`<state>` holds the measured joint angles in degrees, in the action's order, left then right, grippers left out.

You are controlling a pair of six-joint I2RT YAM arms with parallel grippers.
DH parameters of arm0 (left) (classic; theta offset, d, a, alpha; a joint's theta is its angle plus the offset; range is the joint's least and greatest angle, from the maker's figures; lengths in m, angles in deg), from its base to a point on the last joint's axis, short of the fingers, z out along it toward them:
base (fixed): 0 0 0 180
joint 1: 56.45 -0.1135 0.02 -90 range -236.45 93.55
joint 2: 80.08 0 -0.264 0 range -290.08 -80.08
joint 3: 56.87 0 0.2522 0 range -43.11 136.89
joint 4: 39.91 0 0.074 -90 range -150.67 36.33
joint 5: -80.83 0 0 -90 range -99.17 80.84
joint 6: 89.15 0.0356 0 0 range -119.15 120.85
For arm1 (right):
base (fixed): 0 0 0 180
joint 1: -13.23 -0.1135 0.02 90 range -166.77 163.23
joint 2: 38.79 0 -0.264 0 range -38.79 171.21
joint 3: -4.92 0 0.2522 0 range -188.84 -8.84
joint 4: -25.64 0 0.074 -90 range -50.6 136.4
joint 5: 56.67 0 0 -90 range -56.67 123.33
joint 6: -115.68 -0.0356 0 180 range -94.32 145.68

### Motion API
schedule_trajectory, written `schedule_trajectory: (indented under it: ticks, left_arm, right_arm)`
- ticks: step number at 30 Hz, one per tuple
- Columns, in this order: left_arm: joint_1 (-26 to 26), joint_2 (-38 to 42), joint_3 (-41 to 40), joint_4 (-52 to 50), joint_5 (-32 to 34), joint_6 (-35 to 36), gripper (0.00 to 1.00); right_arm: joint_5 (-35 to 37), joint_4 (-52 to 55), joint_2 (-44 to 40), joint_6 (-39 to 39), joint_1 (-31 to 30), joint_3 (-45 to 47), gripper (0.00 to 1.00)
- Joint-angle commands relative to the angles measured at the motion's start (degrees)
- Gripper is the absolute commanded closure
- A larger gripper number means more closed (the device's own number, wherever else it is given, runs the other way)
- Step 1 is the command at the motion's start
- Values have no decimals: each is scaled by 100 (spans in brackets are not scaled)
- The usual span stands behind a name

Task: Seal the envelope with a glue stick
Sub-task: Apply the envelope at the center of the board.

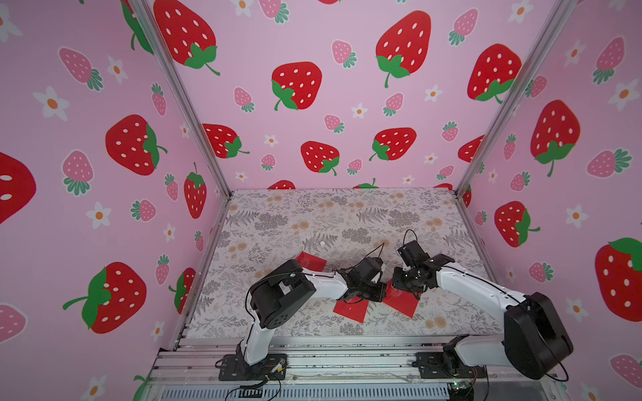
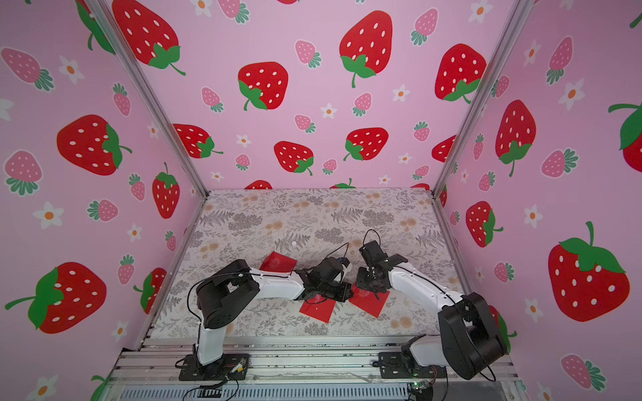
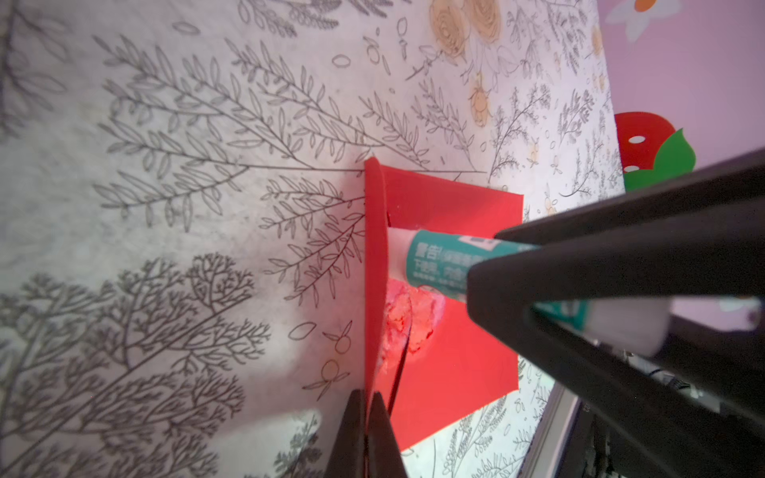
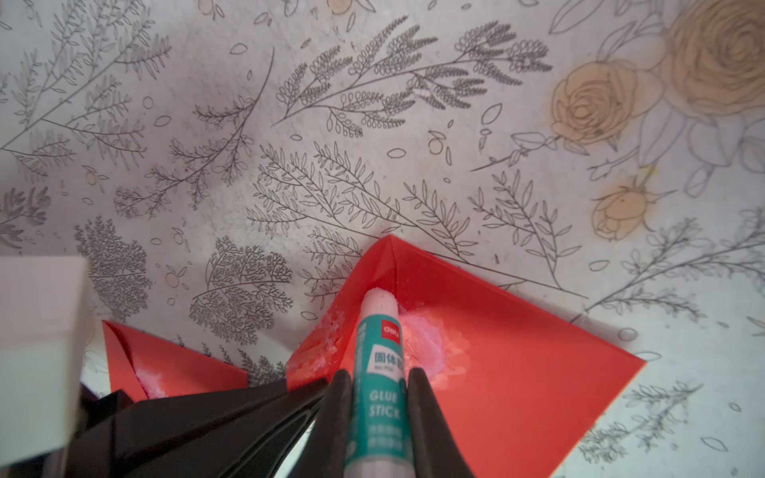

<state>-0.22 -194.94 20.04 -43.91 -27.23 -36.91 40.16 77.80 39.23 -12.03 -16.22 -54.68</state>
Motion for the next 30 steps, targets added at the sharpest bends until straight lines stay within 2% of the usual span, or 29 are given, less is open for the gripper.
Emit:
schedule_trajectory:
  ticks: [1, 9, 16, 21, 23, 26, 30]
  left_arm:
    - [-21, -132, 105, -317, 18, 32, 100]
    - [-17, -141, 108, -317, 9, 22, 100]
    - [-23, -157, 126, -328, -4, 23, 100]
    - [-18, -159, 131, -340, -8, 32, 100]
    - [-24, -159, 133, -336, 2, 29, 100]
    - [-24, -150, 135, -349, 5, 34, 100]
    - [-21, -155, 137, -363, 12, 41, 100]
  right_arm:
    - [434, 979, -112, 156, 27, -150, 100]
    - [-373, 983, 20, 313, 27, -197, 100]
    - [-537, 925, 263, 398, 27, -208, 100]
    - [-1167, 784, 430, 528, 29, -213, 100]
    - [-1022, 937, 408, 521, 33, -247, 100]
    - [-396, 1407, 385, 504, 28, -379, 100]
    - [-99, 1640, 430, 437, 18, -544, 100]
